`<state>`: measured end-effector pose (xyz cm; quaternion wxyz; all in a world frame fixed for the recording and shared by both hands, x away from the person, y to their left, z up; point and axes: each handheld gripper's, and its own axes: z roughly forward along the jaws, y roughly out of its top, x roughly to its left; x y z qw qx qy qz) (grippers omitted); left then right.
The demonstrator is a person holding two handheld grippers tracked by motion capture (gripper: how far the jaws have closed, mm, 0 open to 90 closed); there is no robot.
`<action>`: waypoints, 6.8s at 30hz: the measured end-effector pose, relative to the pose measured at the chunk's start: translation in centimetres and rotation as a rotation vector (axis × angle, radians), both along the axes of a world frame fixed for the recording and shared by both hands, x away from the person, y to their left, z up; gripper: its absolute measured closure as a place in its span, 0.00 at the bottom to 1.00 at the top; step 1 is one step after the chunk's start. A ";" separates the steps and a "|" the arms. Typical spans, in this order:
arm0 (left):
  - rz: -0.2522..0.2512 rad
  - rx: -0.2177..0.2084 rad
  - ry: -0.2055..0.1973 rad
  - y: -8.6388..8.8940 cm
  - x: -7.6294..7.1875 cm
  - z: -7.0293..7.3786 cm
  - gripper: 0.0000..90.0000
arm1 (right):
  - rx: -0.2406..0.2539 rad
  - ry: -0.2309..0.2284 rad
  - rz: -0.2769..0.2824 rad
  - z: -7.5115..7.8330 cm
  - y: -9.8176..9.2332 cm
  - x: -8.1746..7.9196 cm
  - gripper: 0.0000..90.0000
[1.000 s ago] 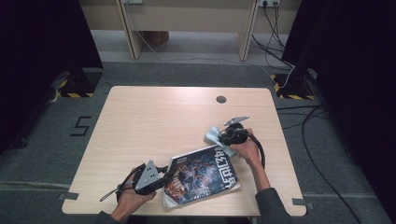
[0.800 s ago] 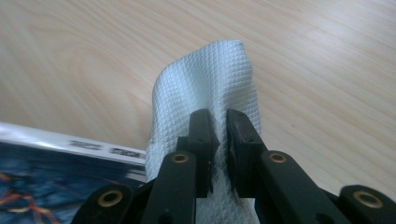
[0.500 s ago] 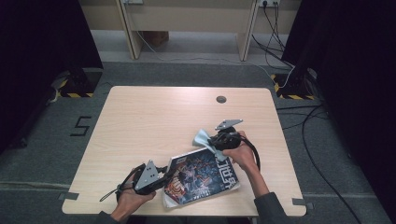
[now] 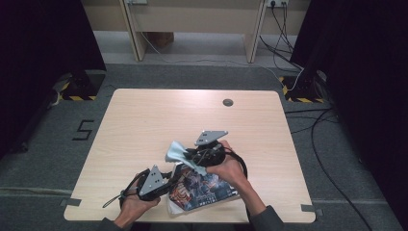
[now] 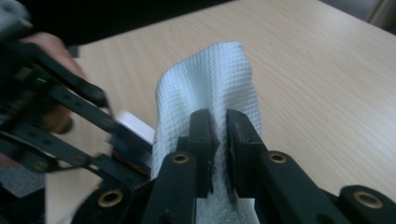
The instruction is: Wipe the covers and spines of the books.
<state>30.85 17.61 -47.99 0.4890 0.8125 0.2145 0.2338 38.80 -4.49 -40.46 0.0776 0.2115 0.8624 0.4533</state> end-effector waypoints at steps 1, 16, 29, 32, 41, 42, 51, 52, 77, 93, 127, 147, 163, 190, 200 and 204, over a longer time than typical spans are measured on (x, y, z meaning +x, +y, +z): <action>0.000 0.000 0.000 0.0 0.0 0.0 0.89 | 0.000 0.000 0.000 0.0 0.0 0.0 0.91; 0.000 0.009 0.003 0.0 0.0 -0.1 0.89 | -0.025 -0.002 -0.018 -0.5 -0.4 0.6 0.90; -0.007 0.014 -0.007 -0.2 -0.1 0.0 0.89 | -0.070 0.131 -0.200 -4.4 -6.3 5.6 0.90; -0.009 0.015 -0.013 -0.2 -0.1 0.0 0.89 | -0.078 0.145 -0.243 -5.2 -7.5 6.4 0.90; -0.012 0.012 -0.011 -0.3 -0.1 0.1 0.88 | -0.113 0.202 -0.413 -7.8 -11.9 8.4 0.90; -0.013 0.011 -0.012 -0.3 -0.1 0.1 0.88 | -0.112 0.208 -0.438 -8.1 -12.8 8.6 0.90; -0.012 0.004 -0.011 -0.2 -0.1 0.1 0.88 | -0.094 0.146 -0.458 -6.2 -13.6 8.2 0.91; -0.012 0.003 -0.011 -0.2 -0.1 0.1 0.88 | -0.073 0.123 -0.456 -5.2 -13.7 8.0 0.91; 0.009 0.008 -0.011 0.0 0.0 0.2 0.87 | -0.111 0.061 -0.665 -3.2 -23.2 3.7 0.91; 0.011 0.003 -0.007 0.1 0.1 0.1 0.87 | -0.217 0.189 -0.668 -6.6 -22.8 4.5 0.60; 0.015 -0.001 0.001 0.3 0.3 0.0 0.85 | -0.045 0.113 -0.274 -5.3 -8.8 3.5 0.30; 0.015 -0.002 0.002 0.3 0.4 0.0 0.84 | -0.056 0.096 -0.119 -5.4 -5.5 3.2 0.30; 0.061 -0.016 0.038 0.5 0.9 0.0 0.84 | -0.101 0.045 -0.038 -4.7 -7.0 2.4 0.58; -0.025 -0.035 0.027 -0.4 1.7 0.2 0.78 | -0.183 0.116 0.235 -5.2 -5.2 0.7 0.81; -0.014 -0.049 0.045 -0.2 1.8 0.1 0.77 | -0.226 0.114 0.227 -4.5 -4.8 0.6 0.81; -0.014 -0.040 0.043 -0.2 1.8 0.0 0.78 | -0.227 0.123 0.220 -4.5 -4.8 0.7 0.79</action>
